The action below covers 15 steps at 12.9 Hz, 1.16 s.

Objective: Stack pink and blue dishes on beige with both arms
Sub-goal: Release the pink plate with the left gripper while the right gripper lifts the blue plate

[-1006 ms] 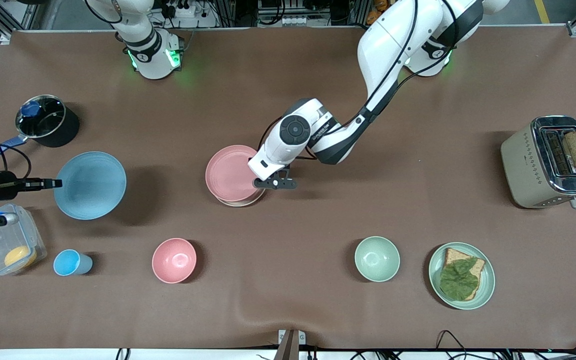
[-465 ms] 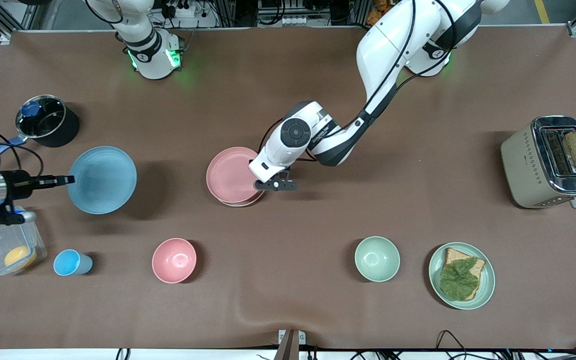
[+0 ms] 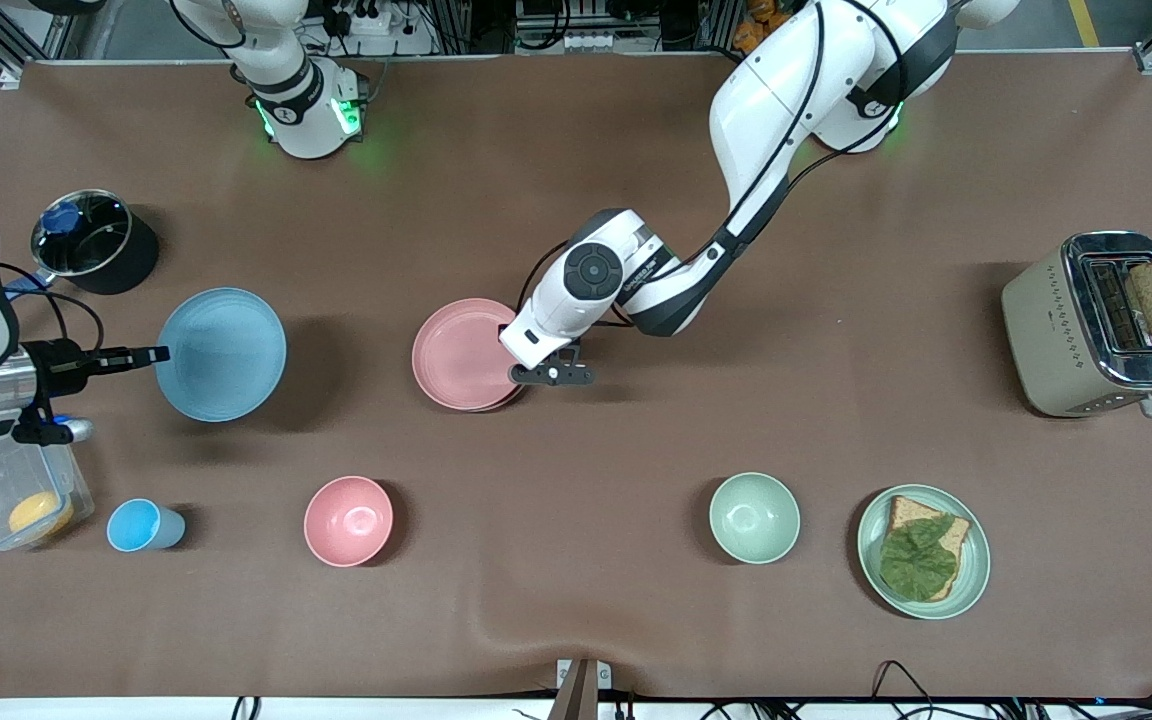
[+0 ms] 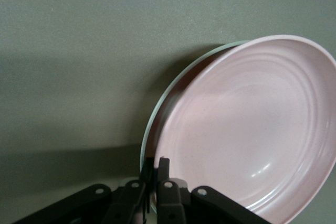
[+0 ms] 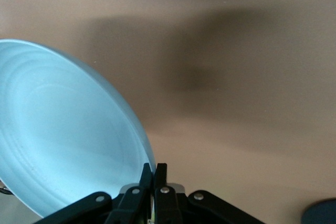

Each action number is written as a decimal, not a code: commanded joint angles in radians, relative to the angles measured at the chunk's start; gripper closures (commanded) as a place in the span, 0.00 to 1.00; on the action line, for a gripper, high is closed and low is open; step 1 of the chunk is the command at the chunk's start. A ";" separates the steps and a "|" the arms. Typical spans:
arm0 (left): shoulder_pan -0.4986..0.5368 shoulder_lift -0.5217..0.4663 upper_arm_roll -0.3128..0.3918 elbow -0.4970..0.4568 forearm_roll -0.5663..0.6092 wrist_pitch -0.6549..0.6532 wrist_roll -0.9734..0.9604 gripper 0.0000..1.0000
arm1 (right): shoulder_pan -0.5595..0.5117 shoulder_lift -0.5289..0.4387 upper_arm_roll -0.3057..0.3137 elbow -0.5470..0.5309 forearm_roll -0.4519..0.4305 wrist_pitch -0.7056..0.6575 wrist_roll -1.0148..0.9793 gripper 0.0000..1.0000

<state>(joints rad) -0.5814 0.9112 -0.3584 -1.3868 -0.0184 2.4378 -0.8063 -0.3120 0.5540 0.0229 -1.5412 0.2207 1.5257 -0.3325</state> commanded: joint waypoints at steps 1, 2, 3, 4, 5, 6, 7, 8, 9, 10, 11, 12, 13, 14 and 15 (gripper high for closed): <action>-0.011 0.005 0.012 0.028 -0.018 0.007 -0.025 0.00 | -0.010 0.009 0.003 -0.014 0.028 0.020 -0.017 1.00; -0.011 -0.001 0.012 0.028 -0.017 0.007 -0.025 0.00 | -0.006 0.009 0.003 -0.014 0.028 0.021 -0.017 1.00; -0.009 -0.012 0.012 0.028 -0.018 0.006 -0.027 0.00 | -0.001 0.007 0.003 -0.014 0.028 0.021 -0.016 1.00; -0.003 -0.034 0.012 0.026 -0.017 0.006 -0.027 0.00 | 0.001 0.009 0.003 -0.016 0.028 0.016 -0.016 1.00; 0.009 -0.063 0.012 0.020 -0.012 -0.002 -0.025 0.00 | 0.004 0.009 0.003 -0.017 0.028 0.013 -0.013 1.00; 0.032 -0.110 0.012 0.006 -0.011 -0.025 -0.025 0.00 | 0.011 0.009 0.005 -0.025 0.028 0.010 -0.005 1.00; 0.058 -0.156 0.012 0.006 -0.009 -0.086 -0.024 0.00 | 0.027 0.004 0.005 -0.042 0.029 0.011 -0.005 1.00; 0.092 -0.211 0.012 0.005 -0.006 -0.159 -0.018 0.00 | 0.053 0.003 0.003 -0.051 0.029 0.017 -0.005 1.00; 0.135 -0.266 0.013 0.000 -0.005 -0.236 -0.011 0.00 | 0.089 0.001 0.003 -0.059 0.029 0.028 -0.003 1.00; 0.178 -0.325 0.013 -0.005 -0.003 -0.322 0.002 0.00 | 0.131 0.001 0.003 -0.060 0.029 0.062 -0.002 1.00; 0.227 -0.378 0.013 -0.005 -0.002 -0.410 0.047 0.00 | 0.181 0.001 0.003 -0.062 0.029 0.089 0.006 1.00; 0.267 -0.429 0.013 -0.005 0.017 -0.489 0.106 0.00 | 0.239 0.001 0.003 -0.062 0.029 0.117 0.032 1.00; 0.303 -0.478 0.013 -0.006 0.055 -0.567 0.174 0.00 | 0.287 -0.008 0.003 -0.062 0.029 0.131 0.052 1.00; 0.331 -0.521 0.012 -0.011 0.092 -0.633 0.227 0.00 | 0.332 -0.017 0.003 -0.065 0.029 0.136 0.081 1.00; 0.354 -0.561 0.012 -0.018 0.115 -0.676 0.274 0.00 | 0.374 -0.016 0.003 -0.066 0.029 0.145 0.120 1.00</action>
<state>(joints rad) -0.2567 0.4437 -0.3436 -1.3412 0.0465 1.8233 -0.6007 -0.0028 0.5629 0.0378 -1.5916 0.2366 1.6598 -0.2628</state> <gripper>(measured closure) 0.000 0.965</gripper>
